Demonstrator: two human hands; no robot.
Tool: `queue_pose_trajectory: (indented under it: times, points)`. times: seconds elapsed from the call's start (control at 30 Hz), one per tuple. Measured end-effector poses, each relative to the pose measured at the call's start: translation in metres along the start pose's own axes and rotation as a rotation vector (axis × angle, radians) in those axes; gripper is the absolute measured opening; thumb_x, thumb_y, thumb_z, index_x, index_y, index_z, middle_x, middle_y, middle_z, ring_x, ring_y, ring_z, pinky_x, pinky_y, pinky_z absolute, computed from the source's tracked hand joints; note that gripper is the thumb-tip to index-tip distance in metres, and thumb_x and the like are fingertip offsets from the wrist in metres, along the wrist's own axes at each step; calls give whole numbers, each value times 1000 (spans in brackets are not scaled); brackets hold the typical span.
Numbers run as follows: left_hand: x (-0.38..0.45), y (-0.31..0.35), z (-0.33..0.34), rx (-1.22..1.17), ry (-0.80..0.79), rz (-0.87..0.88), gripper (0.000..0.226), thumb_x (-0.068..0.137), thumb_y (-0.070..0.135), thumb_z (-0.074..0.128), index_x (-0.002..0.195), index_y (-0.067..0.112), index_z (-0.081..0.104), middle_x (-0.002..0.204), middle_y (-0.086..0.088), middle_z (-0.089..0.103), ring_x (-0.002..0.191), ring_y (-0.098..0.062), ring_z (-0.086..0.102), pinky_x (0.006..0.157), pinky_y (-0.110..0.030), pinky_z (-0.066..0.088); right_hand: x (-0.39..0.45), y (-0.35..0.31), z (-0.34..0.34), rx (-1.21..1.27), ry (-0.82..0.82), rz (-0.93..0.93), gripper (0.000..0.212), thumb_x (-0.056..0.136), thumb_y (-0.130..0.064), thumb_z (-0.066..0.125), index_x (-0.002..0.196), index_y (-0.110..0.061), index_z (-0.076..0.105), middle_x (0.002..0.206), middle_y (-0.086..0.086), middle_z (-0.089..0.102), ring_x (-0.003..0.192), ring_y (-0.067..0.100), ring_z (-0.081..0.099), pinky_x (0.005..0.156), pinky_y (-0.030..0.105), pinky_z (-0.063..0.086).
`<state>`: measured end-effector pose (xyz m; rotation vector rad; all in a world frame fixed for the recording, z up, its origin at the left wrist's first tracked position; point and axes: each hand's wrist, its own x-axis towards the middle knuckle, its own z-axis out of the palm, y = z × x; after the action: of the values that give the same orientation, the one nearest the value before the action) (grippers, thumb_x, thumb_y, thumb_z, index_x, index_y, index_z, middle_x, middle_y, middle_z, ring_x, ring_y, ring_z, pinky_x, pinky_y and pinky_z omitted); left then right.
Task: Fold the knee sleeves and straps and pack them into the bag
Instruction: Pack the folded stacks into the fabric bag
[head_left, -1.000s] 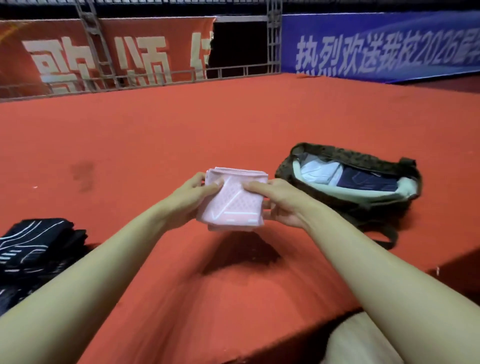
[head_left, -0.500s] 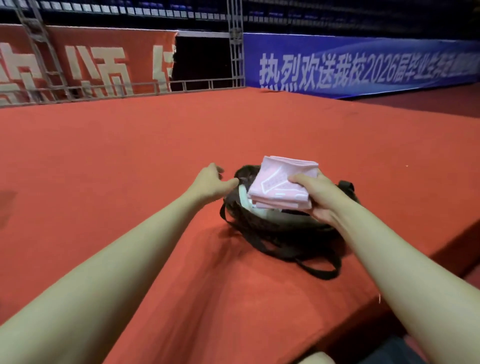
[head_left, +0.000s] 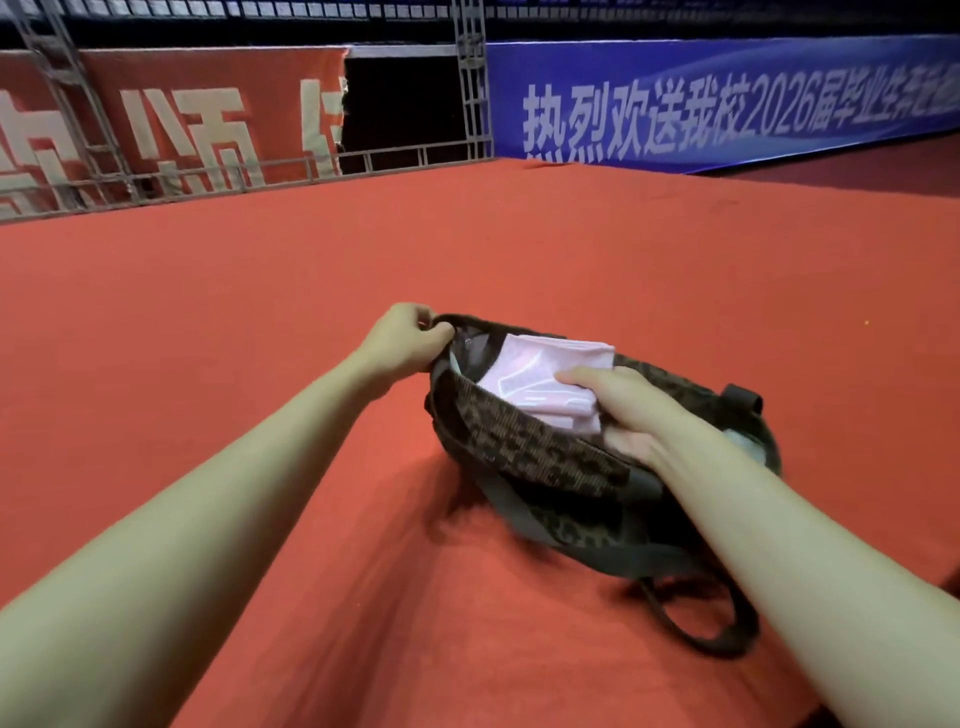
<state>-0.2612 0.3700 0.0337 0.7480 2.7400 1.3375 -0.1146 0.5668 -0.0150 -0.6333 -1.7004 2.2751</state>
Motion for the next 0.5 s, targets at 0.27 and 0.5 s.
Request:
queue_pose_trajectory:
  times: [0.27,0.5]
  points:
    - [3,1,-1,-507,-174,-72,28,99,33,64,108,6,65,86,-5,64,72,-18,59,65,-28,48,37,4,60,12,-34,21,13,94,3,58,102,-2,68,82,18,67,74,27,62,77,40,47]
    - [6,10,2,-649,-160,20,33,93,31,61,114,6,69,101,-16,65,93,-28,60,79,-43,42,62,9,67,-241,-121,141,8,96,-12,61,96,-8,68,75,10,65,65,21,60,64,27,46]
